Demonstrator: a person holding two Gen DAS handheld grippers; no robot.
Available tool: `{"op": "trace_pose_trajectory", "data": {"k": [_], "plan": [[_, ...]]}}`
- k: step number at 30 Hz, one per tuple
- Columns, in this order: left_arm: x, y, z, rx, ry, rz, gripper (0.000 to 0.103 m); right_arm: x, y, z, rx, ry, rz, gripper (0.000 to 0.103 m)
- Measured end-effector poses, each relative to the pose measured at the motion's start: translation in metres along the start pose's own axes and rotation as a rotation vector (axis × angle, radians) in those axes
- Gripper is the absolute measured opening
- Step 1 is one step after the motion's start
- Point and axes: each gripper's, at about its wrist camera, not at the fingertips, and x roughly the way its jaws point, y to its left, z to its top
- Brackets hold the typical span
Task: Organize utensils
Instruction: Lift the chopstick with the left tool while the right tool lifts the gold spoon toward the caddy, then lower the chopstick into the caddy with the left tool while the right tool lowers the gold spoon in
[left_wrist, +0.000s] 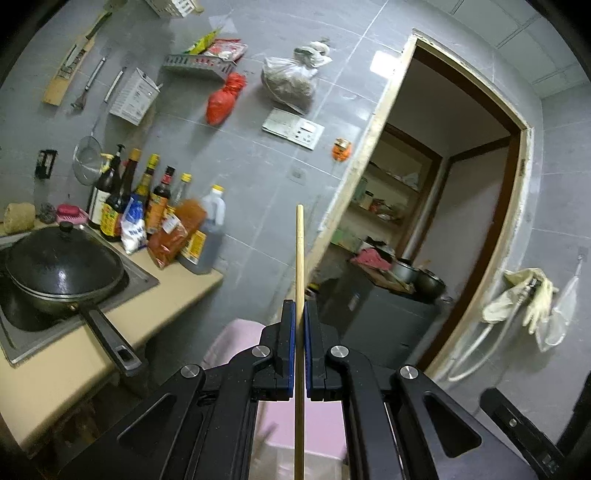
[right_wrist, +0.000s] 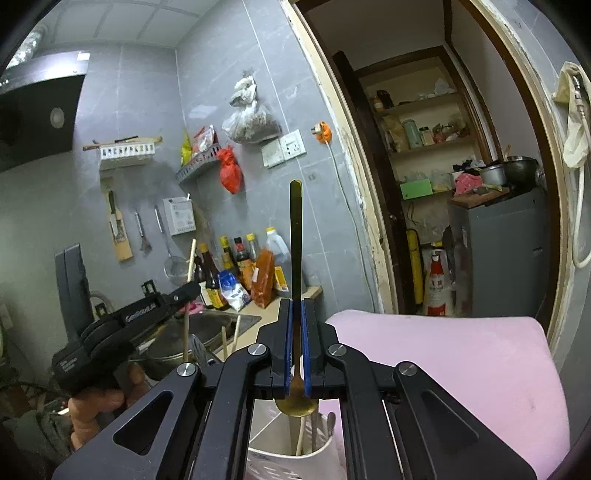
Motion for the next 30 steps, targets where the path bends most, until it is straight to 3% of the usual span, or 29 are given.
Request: {"op": "trace_pose_trajectory", "data": {"k": [15, 30], "plan": [[0.012, 0.012, -0.04, 0.084, -0.051, 0.063, 0.002, 0.027, 0.014, -0.035, 0.005, 0.097, -0.111, 0.002], [0.013, 0.012, -0.073, 0.173, -0.026, 0.091, 0.002, 0.036, 0.022, -0.055, -0.003, 0.178, -0.162, 0.002]]}}
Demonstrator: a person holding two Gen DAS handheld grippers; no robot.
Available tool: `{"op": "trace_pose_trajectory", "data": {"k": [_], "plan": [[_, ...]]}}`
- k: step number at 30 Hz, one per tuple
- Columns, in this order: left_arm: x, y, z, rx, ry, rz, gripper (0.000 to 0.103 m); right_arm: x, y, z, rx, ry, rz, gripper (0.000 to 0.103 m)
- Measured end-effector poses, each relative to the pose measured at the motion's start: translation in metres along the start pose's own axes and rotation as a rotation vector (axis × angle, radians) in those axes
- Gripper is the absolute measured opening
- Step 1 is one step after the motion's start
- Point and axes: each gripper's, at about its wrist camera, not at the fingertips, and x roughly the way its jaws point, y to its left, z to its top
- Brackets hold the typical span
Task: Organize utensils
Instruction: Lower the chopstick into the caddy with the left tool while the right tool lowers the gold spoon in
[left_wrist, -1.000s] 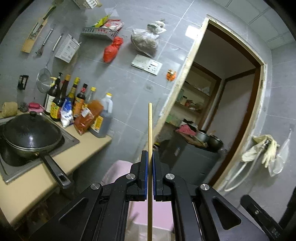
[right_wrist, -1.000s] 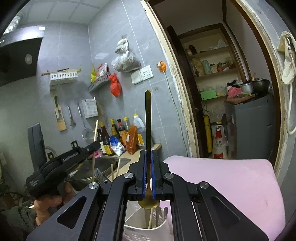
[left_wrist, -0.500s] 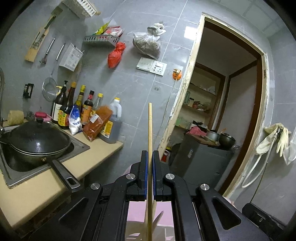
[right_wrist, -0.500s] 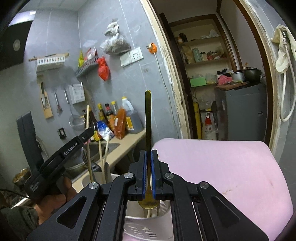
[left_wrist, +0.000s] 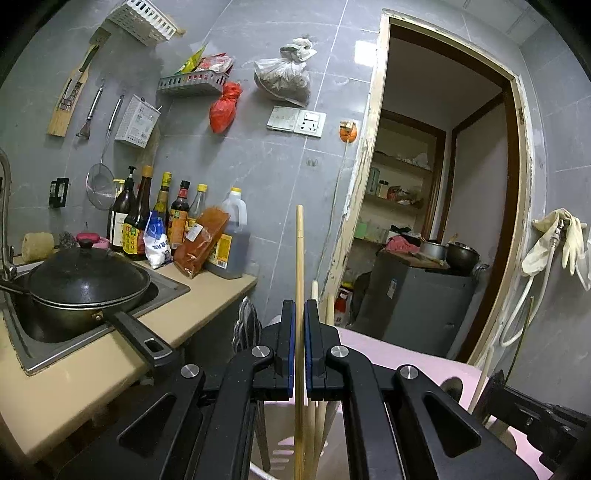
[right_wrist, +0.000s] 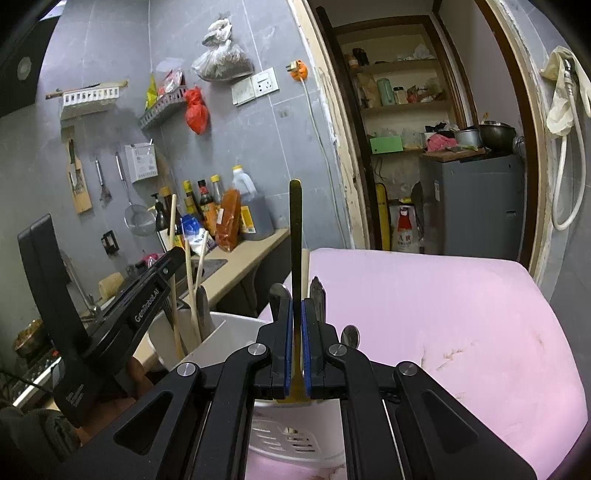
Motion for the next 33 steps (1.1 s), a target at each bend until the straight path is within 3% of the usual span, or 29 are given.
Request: {"op": "trace_pose_trajectory", "data": {"k": [18, 24, 27, 33], "plan": [[-0.017, 0.0, -0.002, 0.067, 0.108, -0.086, 0.003, -0.001, 0.004, -0.005, -0.005, 0.043, -0.016, 0.005], [-0.017, 0.0, -0.004, 0.073, 0.186, -0.114, 0.003, -0.006, 0.007, -0.002, -0.004, 0.032, -0.02, 0.01], [-0.018, 0.0, -0.007, 0.08, 0.216, -0.12, 0.003, -0.012, 0.008, 0.001, 0.001, 0.02, -0.026, 0.02], [-0.018, 0.0, -0.013, 0.078, 0.277, -0.133, 0.003, -0.022, 0.008, 0.004, 0.011, 0.007, -0.048, 0.02]]}}
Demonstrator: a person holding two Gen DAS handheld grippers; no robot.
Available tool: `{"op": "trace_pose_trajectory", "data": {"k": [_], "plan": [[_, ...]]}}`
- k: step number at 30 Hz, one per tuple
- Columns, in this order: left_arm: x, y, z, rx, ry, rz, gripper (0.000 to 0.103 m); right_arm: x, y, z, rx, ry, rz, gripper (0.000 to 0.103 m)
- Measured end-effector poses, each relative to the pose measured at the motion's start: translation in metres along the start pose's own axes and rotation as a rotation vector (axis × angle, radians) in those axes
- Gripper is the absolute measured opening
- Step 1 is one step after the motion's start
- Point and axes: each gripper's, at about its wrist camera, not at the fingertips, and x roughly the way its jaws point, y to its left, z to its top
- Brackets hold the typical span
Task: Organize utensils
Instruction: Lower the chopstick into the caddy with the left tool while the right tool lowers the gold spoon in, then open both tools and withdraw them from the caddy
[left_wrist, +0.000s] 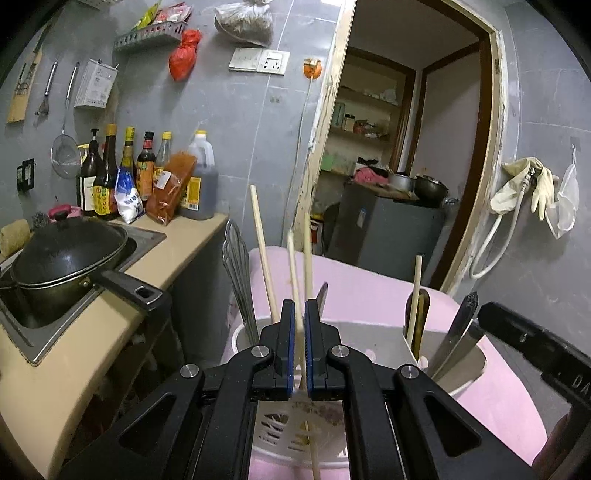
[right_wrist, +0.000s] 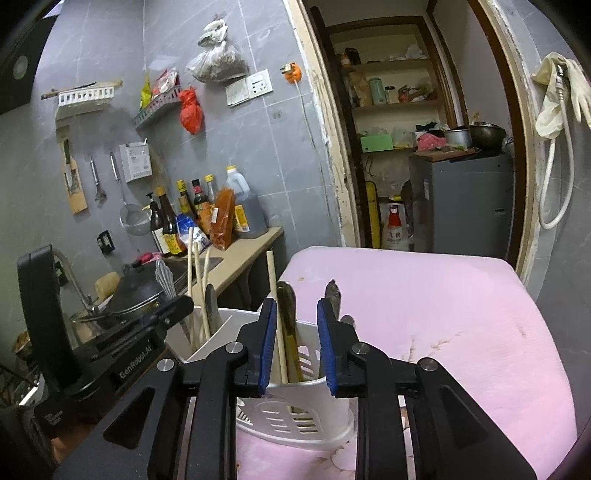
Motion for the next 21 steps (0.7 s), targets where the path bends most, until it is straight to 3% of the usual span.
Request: {"op": "trace_pose_trajectory", "data": {"k": [8, 12, 18, 21], "plan": [[-0.01, -0.003, 0.001, 0.005, 0.01, -0.019, 0.004, -0.011, -0.005, 0.001, 0.011, -0.016, -0.039, 0.021], [-0.018, -0.004, 0.005, 0.001, 0.011, -0.035, 0.02, -0.017, -0.006, 0.001, 0.017, -0.02, -0.057, 0.023], [-0.033, -0.008, 0.01, 0.019, 0.021, -0.053, 0.027, -0.03, -0.008, 0.001, 0.027, -0.029, -0.087, 0.026], [-0.04, -0.011, 0.01, 0.026, 0.024, -0.06, 0.032, -0.039, -0.008, 0.002, 0.034, -0.038, -0.102, 0.033]]}}
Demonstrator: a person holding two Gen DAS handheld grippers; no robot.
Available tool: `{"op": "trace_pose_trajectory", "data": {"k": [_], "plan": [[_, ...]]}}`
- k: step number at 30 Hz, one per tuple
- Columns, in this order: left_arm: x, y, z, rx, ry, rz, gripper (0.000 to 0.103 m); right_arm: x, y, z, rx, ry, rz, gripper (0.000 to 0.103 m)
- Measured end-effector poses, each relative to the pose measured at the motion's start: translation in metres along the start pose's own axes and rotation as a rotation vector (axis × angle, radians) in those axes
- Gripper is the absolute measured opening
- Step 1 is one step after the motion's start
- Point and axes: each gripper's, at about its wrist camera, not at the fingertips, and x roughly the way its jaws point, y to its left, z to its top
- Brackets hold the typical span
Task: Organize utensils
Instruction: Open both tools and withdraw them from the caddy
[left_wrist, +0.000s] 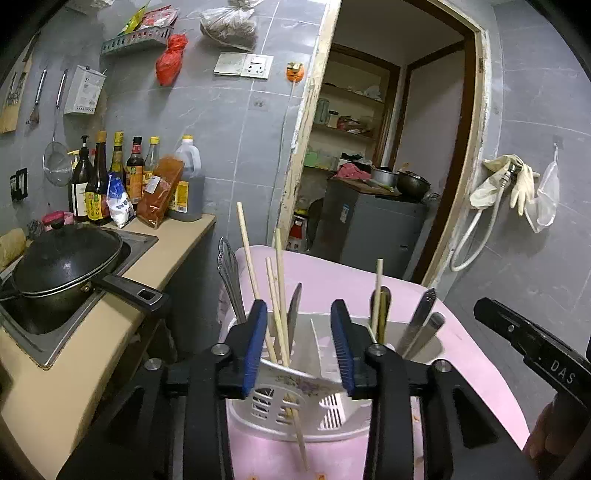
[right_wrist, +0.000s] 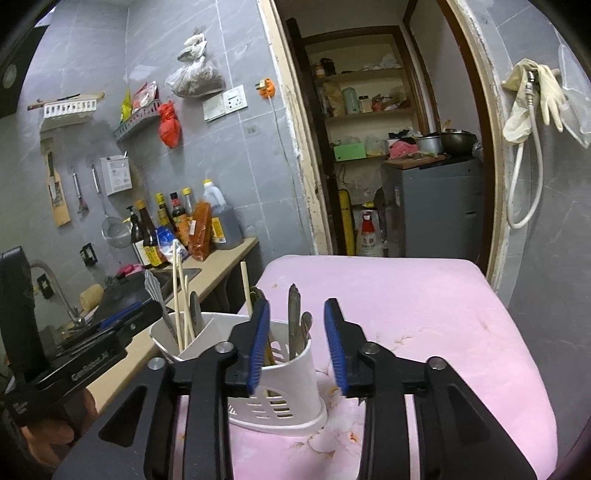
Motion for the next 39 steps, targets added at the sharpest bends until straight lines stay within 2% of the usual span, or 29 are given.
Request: {"op": "trace_pose_trajectory", "data": {"k": [2, 8, 10, 12, 14, 17, 19, 28, 39], "plan": [[-0.006, -0.004, 0.001, 0.014, 0.007, -0.003, 0.034, -0.007, -0.002, 0.001, 0.009, -0.01, -0.005, 0.04], [-0.027, -0.016, 0.003, 0.019, 0.019, -0.032, 0.058, -0.029, -0.009, 0.007, 0.008, -0.026, -0.029, 0.056], [-0.032, -0.021, 0.003, 0.019, 0.027, -0.031, 0.064, -0.039, -0.013, 0.008, 0.011, -0.032, -0.034, 0.07], [-0.039, -0.027, 0.002, 0.015, 0.036, -0.024, 0.082, -0.05, -0.019, 0.008, 0.02, -0.039, -0.042, 0.078], [-0.049, -0.033, -0.001, 0.006, 0.029, -0.008, 0.086, -0.062, -0.025, 0.008, 0.032, -0.042, -0.048, 0.083], [-0.06, -0.043, -0.004, 0.005, 0.037, 0.011, 0.087, -0.08, -0.033, 0.007, 0.039, -0.046, -0.066, 0.093], [-0.07, -0.049, -0.007, 0.004, 0.037, 0.019, 0.087, -0.094, -0.037, 0.006, 0.043, -0.055, -0.072, 0.103], [-0.124, -0.079, -0.021, 0.014, -0.005, 0.029, 0.088, -0.151, -0.045, -0.009, 0.006, -0.034, -0.07, 0.103], [-0.17, -0.103, -0.055, 0.07, 0.007, 0.064, 0.088, -0.203, -0.045, -0.043, 0.001, 0.014, -0.079, 0.103]]}}
